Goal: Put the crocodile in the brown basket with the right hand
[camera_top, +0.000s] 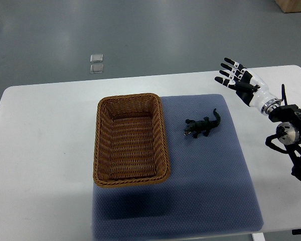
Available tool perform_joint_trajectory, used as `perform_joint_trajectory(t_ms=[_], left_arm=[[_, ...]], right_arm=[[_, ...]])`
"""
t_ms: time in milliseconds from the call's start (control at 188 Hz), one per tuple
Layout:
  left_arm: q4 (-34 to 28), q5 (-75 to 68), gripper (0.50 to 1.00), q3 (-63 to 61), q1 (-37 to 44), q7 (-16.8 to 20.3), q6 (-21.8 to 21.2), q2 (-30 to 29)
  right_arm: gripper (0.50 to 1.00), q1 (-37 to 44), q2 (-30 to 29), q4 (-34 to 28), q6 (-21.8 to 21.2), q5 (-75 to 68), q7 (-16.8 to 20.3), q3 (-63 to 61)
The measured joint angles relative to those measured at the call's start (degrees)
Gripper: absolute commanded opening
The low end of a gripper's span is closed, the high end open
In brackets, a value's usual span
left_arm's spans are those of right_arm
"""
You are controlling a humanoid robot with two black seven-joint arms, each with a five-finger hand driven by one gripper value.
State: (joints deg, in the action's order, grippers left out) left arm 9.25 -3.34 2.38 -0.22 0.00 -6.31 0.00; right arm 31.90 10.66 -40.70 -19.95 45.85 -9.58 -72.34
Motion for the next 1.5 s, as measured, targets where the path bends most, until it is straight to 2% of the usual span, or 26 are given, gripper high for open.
perform_joint_trajectory(t_ms=[1499], left_arm=[[0.1, 0.0, 1.000, 0.3, 0.0, 0.2, 0.0, 0.0]], right_arm=[[0.928, 0.7, 0.3, -0.2, -0.2, -0.1, -0.2, 0.0]])
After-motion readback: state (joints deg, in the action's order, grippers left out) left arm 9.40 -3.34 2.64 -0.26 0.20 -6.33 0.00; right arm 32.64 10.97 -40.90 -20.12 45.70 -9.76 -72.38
